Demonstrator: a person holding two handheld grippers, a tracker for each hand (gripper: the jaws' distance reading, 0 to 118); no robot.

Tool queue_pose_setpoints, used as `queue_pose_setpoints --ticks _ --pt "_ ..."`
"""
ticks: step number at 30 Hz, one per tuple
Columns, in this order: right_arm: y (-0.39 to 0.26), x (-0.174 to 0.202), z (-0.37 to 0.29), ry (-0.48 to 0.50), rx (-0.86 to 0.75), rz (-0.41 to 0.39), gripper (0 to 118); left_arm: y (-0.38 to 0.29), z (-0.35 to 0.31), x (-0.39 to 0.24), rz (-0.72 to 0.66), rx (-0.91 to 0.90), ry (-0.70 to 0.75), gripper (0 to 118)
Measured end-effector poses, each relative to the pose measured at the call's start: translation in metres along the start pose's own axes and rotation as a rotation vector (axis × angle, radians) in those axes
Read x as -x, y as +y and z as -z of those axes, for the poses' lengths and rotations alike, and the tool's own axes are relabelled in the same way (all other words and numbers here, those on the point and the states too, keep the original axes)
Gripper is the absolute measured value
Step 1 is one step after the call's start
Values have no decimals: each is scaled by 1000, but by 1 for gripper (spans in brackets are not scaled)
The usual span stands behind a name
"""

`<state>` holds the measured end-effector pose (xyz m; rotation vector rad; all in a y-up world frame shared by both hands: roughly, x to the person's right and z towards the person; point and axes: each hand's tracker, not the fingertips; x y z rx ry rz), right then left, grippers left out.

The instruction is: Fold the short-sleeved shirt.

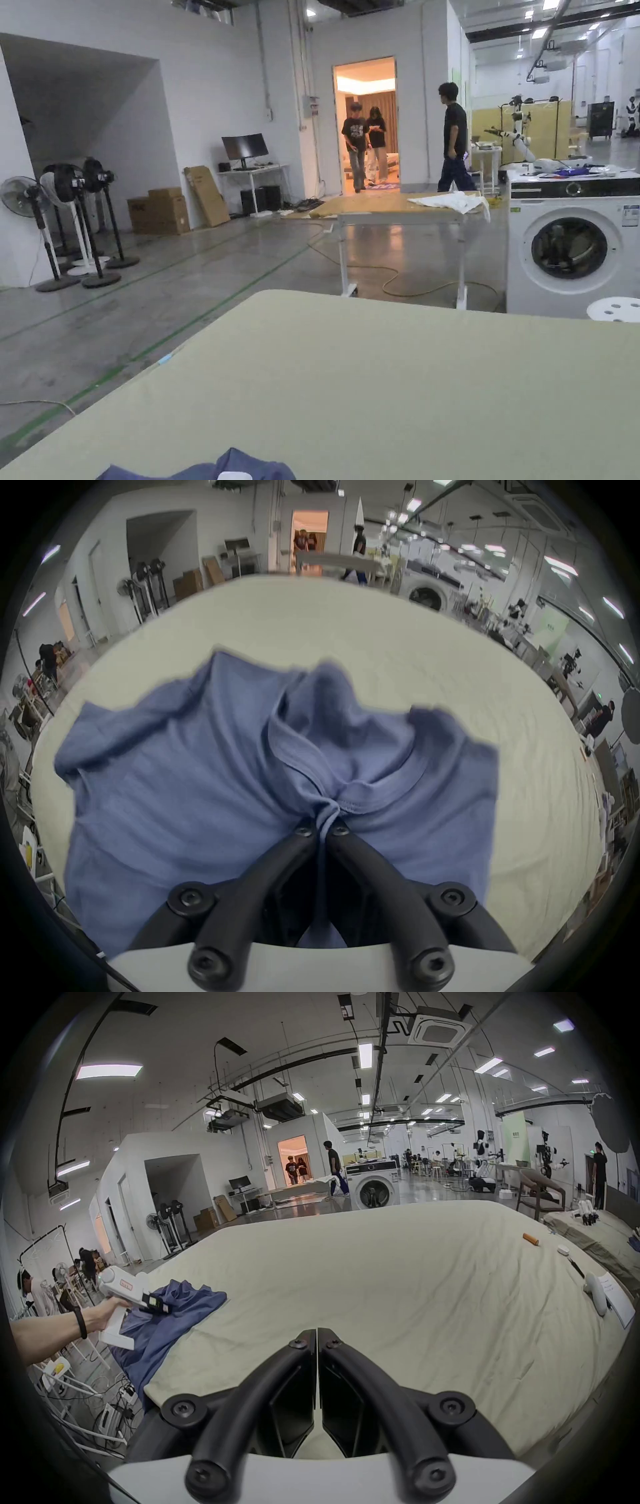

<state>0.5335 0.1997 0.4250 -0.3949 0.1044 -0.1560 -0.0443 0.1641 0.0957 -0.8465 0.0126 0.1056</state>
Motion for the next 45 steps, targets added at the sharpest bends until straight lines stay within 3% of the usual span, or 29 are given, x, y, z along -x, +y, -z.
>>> queue_pose_setpoints --ticks 3,9,14,19,22,27,32,36,37,40,41,45 --pt "-2 -8 -6 -16 -15 1 0 26 -39 -5 -27 -63 -55 0" --pt "-10 -20 -22 -22 -46 111 0 99 -125 -31 -13 -302 -108 0" --pt "-6 -32 -37 -61 -89 117 0 162 -176 -119 159 -426 -192 0" --pt "-2 -44 -57 -105 -129 137 0 166 -163 -239 288 -417 -362 0" --pt "-6 -52 -71 -141 -141 154 0 126 -135 -320 349 -347 -506 0" --pt "-18 -68 -96 -218 -133 183 0 -24 -66 -458 458 -81 -755 0" --pt "-26 -85 -123 -306 -139 197 0 -155 -61 -544 590 105 -956 0" --pt "-29 -88 -133 -335 -139 206 0 -206 -70 -574 611 142 -984 0" --pt "-31 -92 -133 -339 -135 201 0 -210 -70 -576 611 141 -984 4" --pt "-31 -87 -131 -332 -135 178 0 -193 -81 -557 600 77 -993 67" --pt "-30 -86 -128 -321 -134 174 0 -180 -91 -544 585 23 -999 82" --pt "-17 -78 -111 -262 -141 136 0 -120 -148 -468 565 -252 -935 82"
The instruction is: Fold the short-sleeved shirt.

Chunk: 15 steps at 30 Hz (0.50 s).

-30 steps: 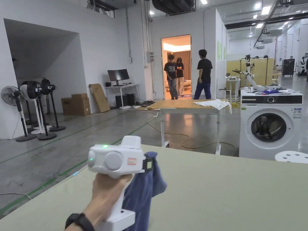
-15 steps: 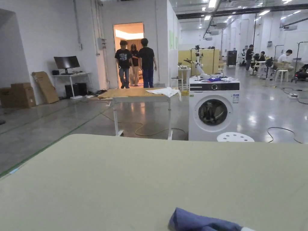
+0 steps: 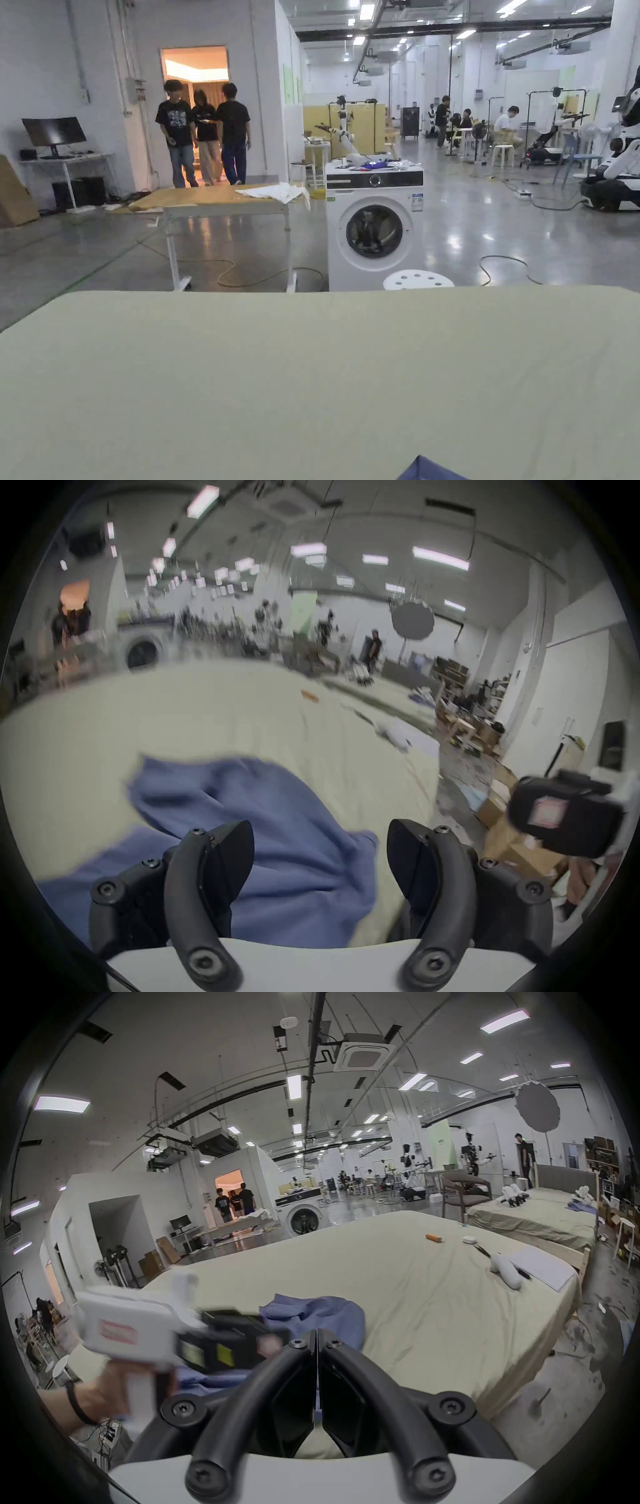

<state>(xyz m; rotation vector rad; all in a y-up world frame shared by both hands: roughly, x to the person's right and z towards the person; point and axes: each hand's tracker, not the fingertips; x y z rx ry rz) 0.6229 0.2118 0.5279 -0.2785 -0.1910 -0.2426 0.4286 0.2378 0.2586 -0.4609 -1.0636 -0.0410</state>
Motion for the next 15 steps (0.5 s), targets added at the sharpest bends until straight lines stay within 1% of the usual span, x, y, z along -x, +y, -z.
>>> queue_pose_setpoints --ticks 3,5,6,8,9,10,11,12,13,14,15 --pt "15 16 10 61 -41 -52 0 29 -102 11 140 -136 181 82" --pt "26 26 15 97 -64 -63 0 33 -161 7 209 -215 303 80" --pt "31 31 17 111 -82 -70 0 31 -192 3 229 -259 358 77" --pt "39 38 20 142 -108 -76 0 21 -240 -6 205 -322 515 75" --pt "42 42 20 156 -119 -79 0 12 -262 -11 186 -364 572 66" --pt "44 46 20 164 -125 -80 0 5 -279 -14 169 -389 602 51" --pt "46 50 19 166 -129 -86 0 -2 -297 -17 134 -408 626 32" --pt "46 51 19 167 -135 -94 0 -10 -314 -18 96 -430 646 23" --pt "46 54 17 167 -140 -101 0 -14 -326 -19 67 -429 652 17" --pt "46 56 15 172 -144 -110 0 -19 -337 -18 27 -420 628 7" --pt "46 58 12 178 -152 -120 0 -26 -349 -20 8 -432 635 0"
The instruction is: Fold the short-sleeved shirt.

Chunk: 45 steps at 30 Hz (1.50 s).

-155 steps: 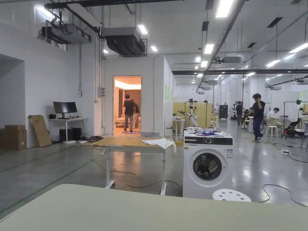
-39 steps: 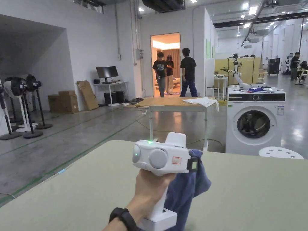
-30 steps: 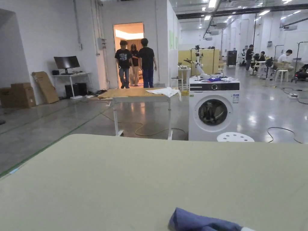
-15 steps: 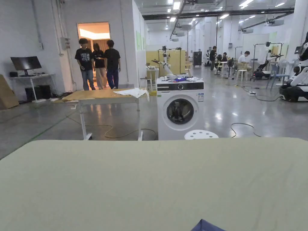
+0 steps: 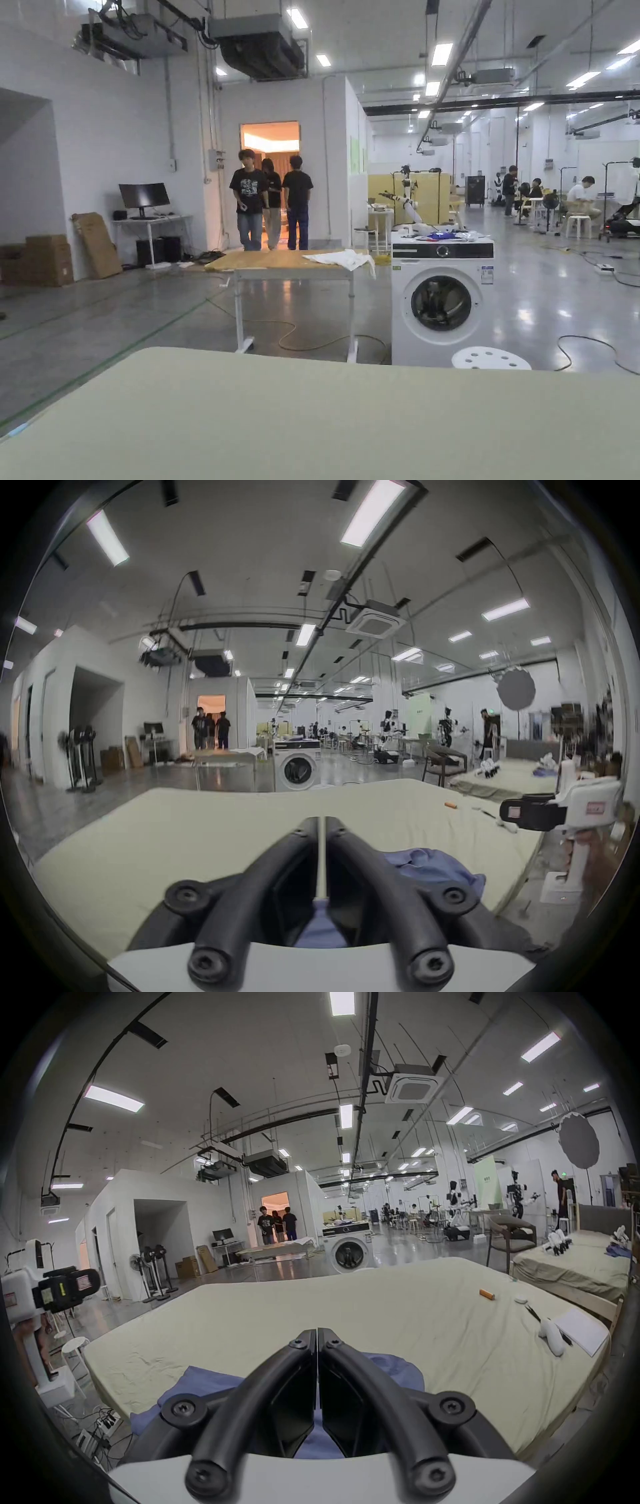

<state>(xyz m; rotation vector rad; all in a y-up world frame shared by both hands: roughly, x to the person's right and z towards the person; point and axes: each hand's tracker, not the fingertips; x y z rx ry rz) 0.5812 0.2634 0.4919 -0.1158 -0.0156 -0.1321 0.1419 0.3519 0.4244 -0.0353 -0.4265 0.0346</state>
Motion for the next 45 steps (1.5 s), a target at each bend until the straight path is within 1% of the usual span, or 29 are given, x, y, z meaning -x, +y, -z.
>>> queue_pose_setpoints --ticks 2,3,6,10,13,17,20,23,27,29,30,31,32,33,34,35,38,41,42,43,44,45 --pt "-2 3 -4 29 -32 -23 0 -2 -23 4 -14 -15 70 0" --pt "-2 4 -6 44 -47 -32 0 -2 -30 4 -6 -16 81 0" --pt "-2 10 -7 57 -48 -34 0 -2 -49 3 16 -12 177 0" --pt "-2 17 -4 68 -43 -40 0 0 -52 0 45 -13 186 0" --pt "-3 18 -2 73 -41 -37 0 -1 -43 0 58 -4 182 0" --pt "-8 16 2 55 -35 -33 0 -12 -26 6 16 29 183 0" --pt "-12 13 4 31 -27 -51 0 -22 -18 12 1 38 178 0" --pt "-13 12 7 25 -2 -36 0 -30 -9 20 -31 52 167 0" --pt "-18 13 12 20 28 -31 0 -51 28 42 -115 180 134 0" --pt "-19 12 15 16 44 -27 0 -71 59 62 -186 263 108 0" --pt "-20 11 16 15 51 -21 0 -82 83 76 -223 349 80 3" --pt "-21 10 16 18 59 -16 0 -91 99 87 -253 376 77 14" --pt "-22 9 17 19 67 -11 0 -101 120 97 -254 418 76 37" --pt "-22 7 17 17 75 -8 0 -110 145 106 -237 460 54 57" --pt "-23 6 16 12 82 -7 0 -118 168 111 -208 507 51 70" --pt "-25 4 15 8 89 -6 0 -129 191 117 -184 556 80 74" --pt "-33 -7 11 -31 123 18 0 -160 256 140 -227 674 135 74" --pt "-41 -19 6 -69 157 29 0 -191 307 154 -213 834 215 74" --pt "-44 -23 3 -85 172 28 0 -199 314 156 -214 845 238 73" --pt "-46 -26 1 -97 180 28 0 -205 318 158 -225 854 238 68" --pt "-48 -30 -2 -114 191 29 0 -210 323 159 -232 879 244 59" --pt "-50 -34 -4 -129 202 30 0 -213 326 157 -227 891 251 56"
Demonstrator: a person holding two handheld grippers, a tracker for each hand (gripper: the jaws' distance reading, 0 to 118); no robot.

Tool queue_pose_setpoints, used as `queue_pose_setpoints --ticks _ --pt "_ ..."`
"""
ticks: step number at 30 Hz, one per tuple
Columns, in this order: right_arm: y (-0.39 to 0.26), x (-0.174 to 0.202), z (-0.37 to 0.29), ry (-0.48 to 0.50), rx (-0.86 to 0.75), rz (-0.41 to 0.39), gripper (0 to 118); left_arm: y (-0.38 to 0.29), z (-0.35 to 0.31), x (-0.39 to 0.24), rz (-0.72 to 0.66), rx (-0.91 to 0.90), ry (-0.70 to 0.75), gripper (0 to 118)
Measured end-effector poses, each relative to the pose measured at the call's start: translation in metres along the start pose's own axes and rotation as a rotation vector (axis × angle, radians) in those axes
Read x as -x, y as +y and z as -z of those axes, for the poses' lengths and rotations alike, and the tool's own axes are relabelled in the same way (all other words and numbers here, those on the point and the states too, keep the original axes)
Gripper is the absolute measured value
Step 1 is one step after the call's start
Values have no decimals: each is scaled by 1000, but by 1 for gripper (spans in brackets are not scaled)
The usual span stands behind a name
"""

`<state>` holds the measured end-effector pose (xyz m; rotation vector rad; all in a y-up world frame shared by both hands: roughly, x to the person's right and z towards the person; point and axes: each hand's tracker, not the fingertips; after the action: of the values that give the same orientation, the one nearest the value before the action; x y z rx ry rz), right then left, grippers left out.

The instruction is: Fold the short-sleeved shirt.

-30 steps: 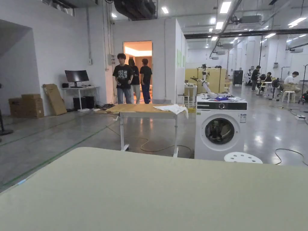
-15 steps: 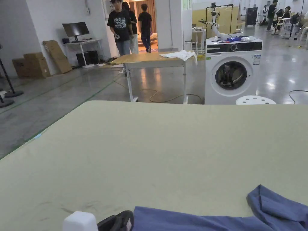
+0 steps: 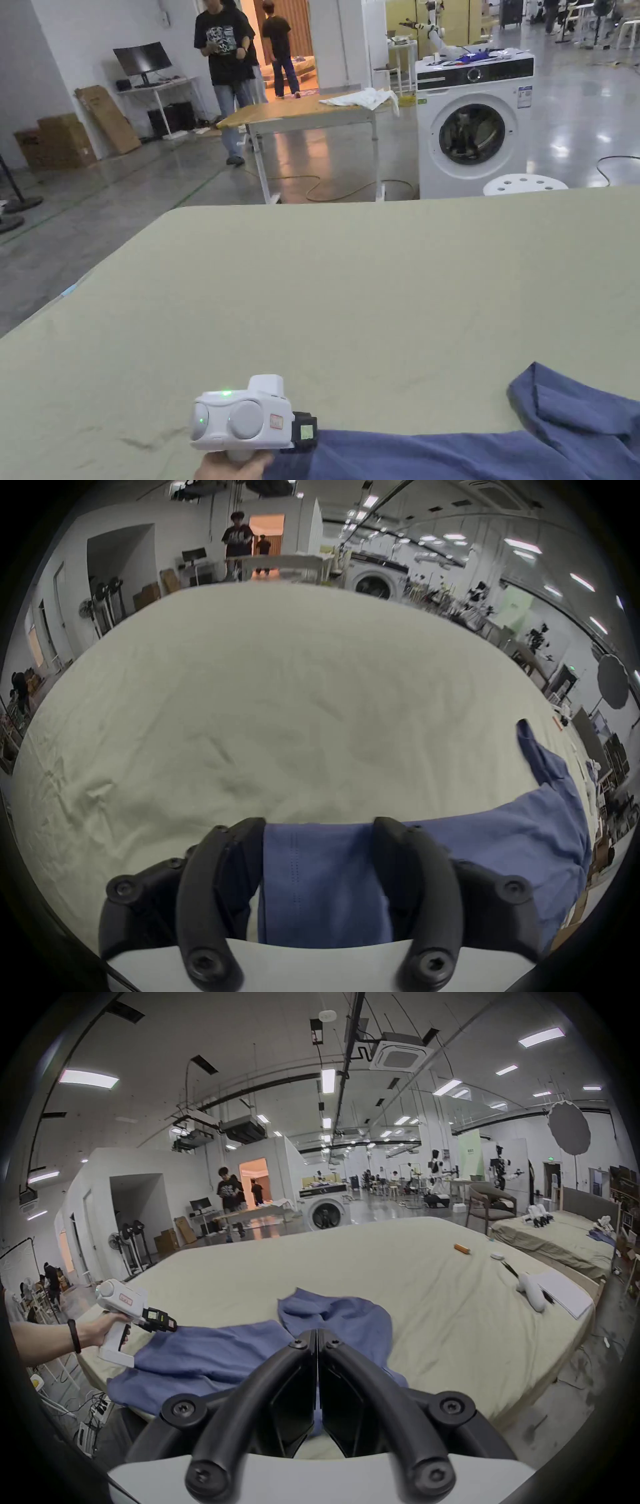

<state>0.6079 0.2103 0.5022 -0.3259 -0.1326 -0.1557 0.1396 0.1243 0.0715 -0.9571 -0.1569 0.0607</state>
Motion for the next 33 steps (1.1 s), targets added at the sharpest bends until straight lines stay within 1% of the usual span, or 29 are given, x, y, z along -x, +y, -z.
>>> queue_pose_setpoints --ticks 1,2,3,4,5,7,8,10,11,12,13,14,15,16,17,19,21,25,26,27,28,29,30,31,32,33 --pt "-2 -4 -1 -13 11 5 0 0 -2 -5 28 -7 26 49" --pt "-4 -7 -1 -25 20 13 0 -2 -6 -12 80 -20 28 35" --pt "-5 -9 0 -32 25 20 0 0 -6 -19 117 -10 47 27" --pt "-7 -14 2 -32 32 30 0 1 -6 -25 134 -6 60 20" --pt "-7 -17 6 -32 38 40 0 2 -5 -28 123 -5 50 11" --pt "-2 -20 18 -30 49 45 0 1 -4 -35 134 12 54 4" --pt "2 -23 25 -28 51 40 0 2 -2 -39 138 18 61 4" --pt "19 -27 48 3 76 -17 0 4 4 -47 179 53 93 1" --pt "29 -28 63 15 89 -39 5 7 7 -48 192 74 92 1" --pt "38 -35 87 17 159 -67 16 11 10 -46 188 88 86 1" --pt "45 -39 110 23 248 -78 36 13 12 -43 172 103 75 1" --pt "49 -43 131 16 323 -71 63 13 13 -39 147 115 66 1" --pt "51 -48 157 2 388 -52 73 14 15 -34 94 132 59 1" --pt "50 -55 181 29 384 -45 73 15 17 -31 42 145 59 1" --pt "50 -60 201 42 393 -49 73 16 19 -31 37 157 61 1" --pt "52 -68 249 11 443 -79 73 17 19 -39 105 161 74 1" --pt "49 -77 289 -10 531 -88 73 16 20 -42 118 159 82 2" --pt "41 -96 347 -35 665 -17 72 19 22 -39 128 171 73 2" --pt "38 -99 354 -51 703 -20 65 19 22 -37 123 173 68 2" --pt "34 -100 359 -64 742 -28 51 19 22 -35 116 175 62 2" --pt "31 -96 357 -68 753 -54 44 18 22 -34 110 173 58 2" --pt "31 -94 353 -85 721 -97 33 16 22 -34 108 169 57 2" --pt "33 -91 348 -67 702 -98 13 16 22 -34 108 164 55 2" --pt "33 -90 345 -62 701 -90 3 15 21 -33 105 155 54 2" --pt "32 -88 342 -49 704 -72 2 13 20 -33 102 149 54 1" --pt "31 -88 340 -75 694 -72 2 12 18 -33 102 137 59 1"
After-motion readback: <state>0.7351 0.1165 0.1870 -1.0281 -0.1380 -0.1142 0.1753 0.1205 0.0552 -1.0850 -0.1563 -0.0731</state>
